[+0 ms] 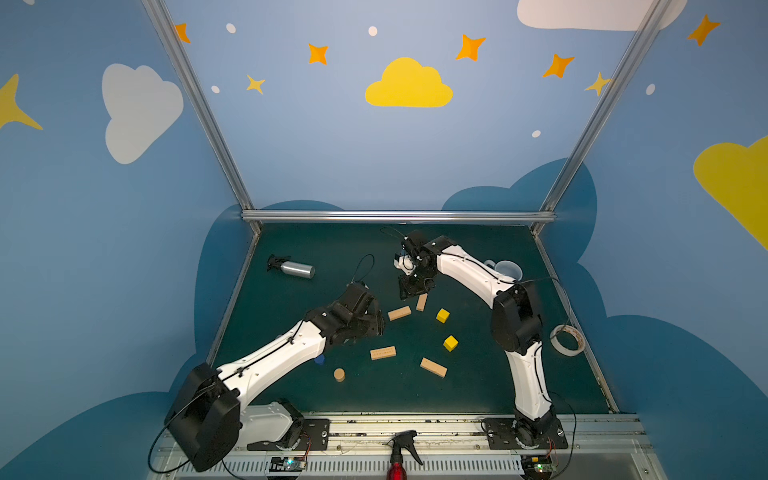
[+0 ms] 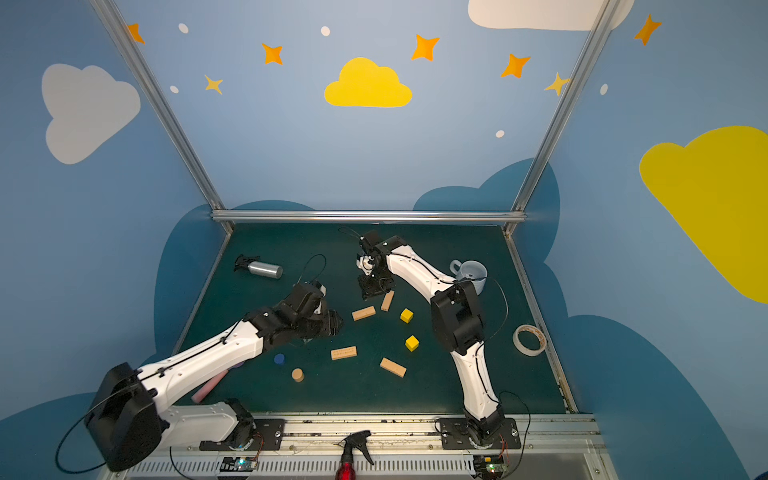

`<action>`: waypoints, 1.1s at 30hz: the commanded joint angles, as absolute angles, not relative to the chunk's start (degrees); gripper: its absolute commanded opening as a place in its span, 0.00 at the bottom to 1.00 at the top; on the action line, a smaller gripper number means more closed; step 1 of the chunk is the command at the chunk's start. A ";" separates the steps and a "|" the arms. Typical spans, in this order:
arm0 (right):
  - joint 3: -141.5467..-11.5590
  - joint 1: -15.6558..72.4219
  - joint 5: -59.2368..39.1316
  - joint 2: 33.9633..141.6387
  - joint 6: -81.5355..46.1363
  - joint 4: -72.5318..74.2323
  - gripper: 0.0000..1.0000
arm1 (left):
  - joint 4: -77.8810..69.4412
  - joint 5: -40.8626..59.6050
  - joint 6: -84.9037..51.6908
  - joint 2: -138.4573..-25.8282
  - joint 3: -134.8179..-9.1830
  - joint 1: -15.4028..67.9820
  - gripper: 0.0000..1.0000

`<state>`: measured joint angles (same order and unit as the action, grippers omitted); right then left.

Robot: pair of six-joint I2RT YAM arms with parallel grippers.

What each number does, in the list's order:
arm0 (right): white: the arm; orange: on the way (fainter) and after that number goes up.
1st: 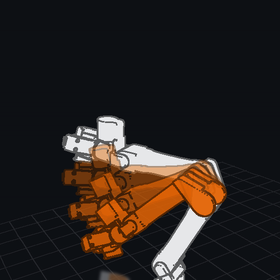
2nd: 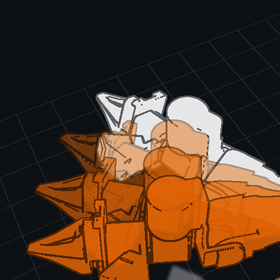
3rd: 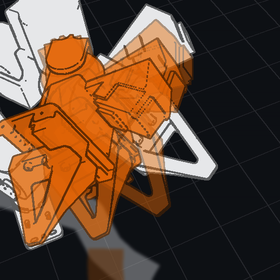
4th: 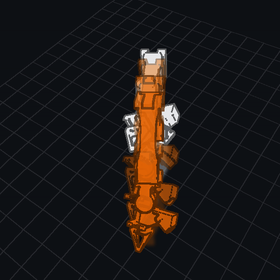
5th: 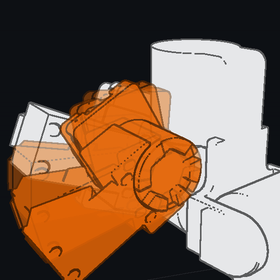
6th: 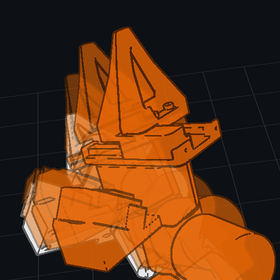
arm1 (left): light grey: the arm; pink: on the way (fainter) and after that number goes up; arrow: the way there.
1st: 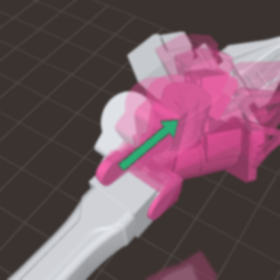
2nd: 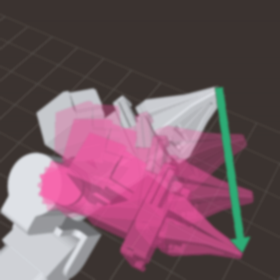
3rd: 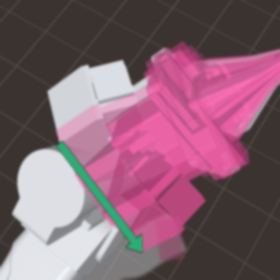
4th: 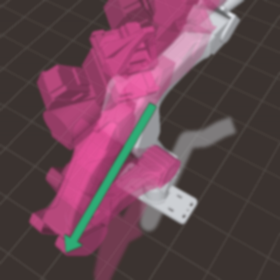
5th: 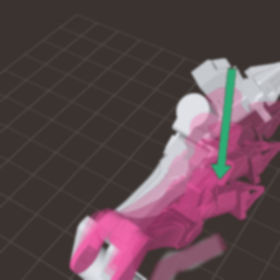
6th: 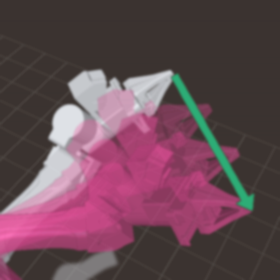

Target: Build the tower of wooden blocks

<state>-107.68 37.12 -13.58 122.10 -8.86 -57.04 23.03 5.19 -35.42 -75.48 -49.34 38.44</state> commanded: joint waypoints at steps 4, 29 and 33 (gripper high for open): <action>-99.59 34.29 -20.85 117.54 -9.41 -51.06 0.43 | 18.41 8.26 -38.11 -84.27 -52.59 38.66 0.54; -93.79 32.97 -26.76 120.06 -11.16 -45.44 0.44 | 14.68 10.18 -39.64 -104.01 -62.77 34.86 0.41; -93.00 32.65 -26.89 120.37 -11.03 -45.20 0.40 | 15.90 10.77 -38.90 -106.72 -65.45 34.93 0.36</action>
